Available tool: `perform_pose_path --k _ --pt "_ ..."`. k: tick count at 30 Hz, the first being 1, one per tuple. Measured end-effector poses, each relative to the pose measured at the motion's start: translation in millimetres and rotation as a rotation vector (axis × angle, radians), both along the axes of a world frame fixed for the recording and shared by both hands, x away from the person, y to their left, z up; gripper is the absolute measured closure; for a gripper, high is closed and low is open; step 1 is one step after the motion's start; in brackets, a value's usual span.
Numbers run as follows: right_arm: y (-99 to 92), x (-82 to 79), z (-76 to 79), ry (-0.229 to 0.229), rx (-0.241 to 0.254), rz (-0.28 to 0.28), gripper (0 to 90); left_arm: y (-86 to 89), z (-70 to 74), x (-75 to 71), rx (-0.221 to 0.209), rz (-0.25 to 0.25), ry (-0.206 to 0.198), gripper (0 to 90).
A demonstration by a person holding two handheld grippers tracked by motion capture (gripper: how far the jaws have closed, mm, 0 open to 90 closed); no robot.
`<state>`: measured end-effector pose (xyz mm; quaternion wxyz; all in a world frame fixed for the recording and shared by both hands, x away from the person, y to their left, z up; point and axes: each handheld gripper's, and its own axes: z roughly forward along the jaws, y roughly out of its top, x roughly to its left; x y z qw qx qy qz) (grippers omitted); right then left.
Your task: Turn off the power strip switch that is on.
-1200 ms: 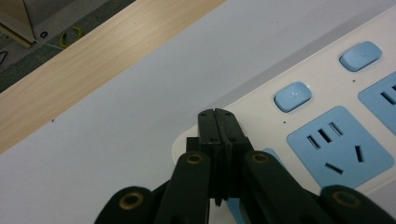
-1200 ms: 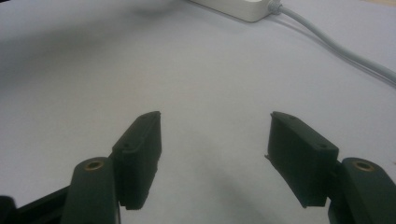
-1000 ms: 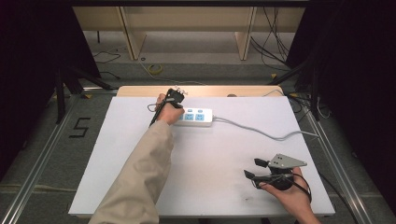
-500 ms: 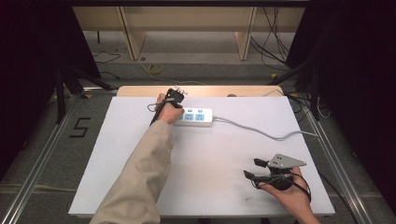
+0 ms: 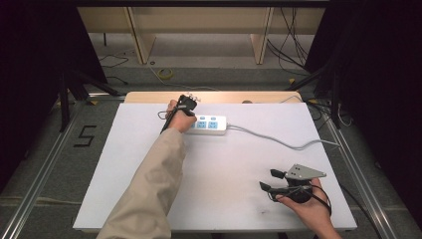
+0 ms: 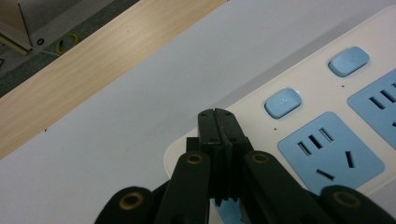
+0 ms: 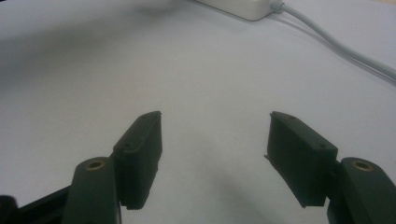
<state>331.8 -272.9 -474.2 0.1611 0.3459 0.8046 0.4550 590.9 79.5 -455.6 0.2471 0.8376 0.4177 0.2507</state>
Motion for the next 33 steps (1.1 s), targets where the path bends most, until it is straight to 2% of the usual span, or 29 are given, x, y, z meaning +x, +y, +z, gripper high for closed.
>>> perform_pose_path --k 5,6,10,12,15,17,19,21,23,27,29,31,33 --pt "0.1 -0.1 -0.1 0.000 0.000 0.000 36.4 1.2 0.2 -0.7 0.002 -0.012 -0.005 89.8" --pt "0.1 -0.2 -0.1 -0.001 0.000 0.001 36.4 0.9 1.1 -1.2 -0.002 -0.009 -0.020 89.7" --pt "-0.2 -0.2 0.2 -0.001 -0.001 0.000 36.4 3.7 2.6 -3.0 0.010 -0.011 -0.016 89.6" --pt "0.0 -0.3 0.2 -0.002 0.000 0.001 36.4 5.9 2.8 -4.0 -0.005 -0.009 -0.009 89.5" --pt "0.4 -0.4 0.2 -0.001 0.000 0.000 36.4 7.6 5.4 -6.1 -0.014 -0.016 -0.005 83.8" --pt "0.5 -0.2 0.1 -0.001 0.001 -0.001 36.4 8.7 8.6 -8.4 -0.021 -0.024 -0.017 82.5" --pt "0.7 -0.3 0.2 0.001 0.000 -0.001 36.4 9.5 11.5 -11.8 -0.061 -0.022 -0.024 81.2" --pt "0.5 -0.5 0.5 -0.001 0.000 -0.002 36.4 10.8 13.7 -17.6 -0.087 -0.026 -0.026 77.4" --pt "0.1 -0.6 0.6 -0.004 0.001 -0.002 36.4 12.2 14.6 -24.2 -0.086 -0.038 -0.021 73.0" --pt "0.7 -0.6 0.3 0.000 -0.002 -0.001 36.4 17.1 18.2 -37.1 -0.098 -0.039 -0.040 65.2" --pt "1.3 -1.0 0.6 -0.002 -0.002 -0.001 36.4 20.0 21.0 -42.5 -0.120 -0.035 -0.021 60.1" --pt "1.5 -0.9 0.6 -0.003 -0.002 -0.002 36.4 21.6 23.5 -48.6 -0.129 -0.039 0.018 53.0" --pt "1.7 -0.8 0.4 -0.002 -0.004 -0.002 36.4 24.0 25.7 -56.4 -0.130 -0.060 0.003 48.8"
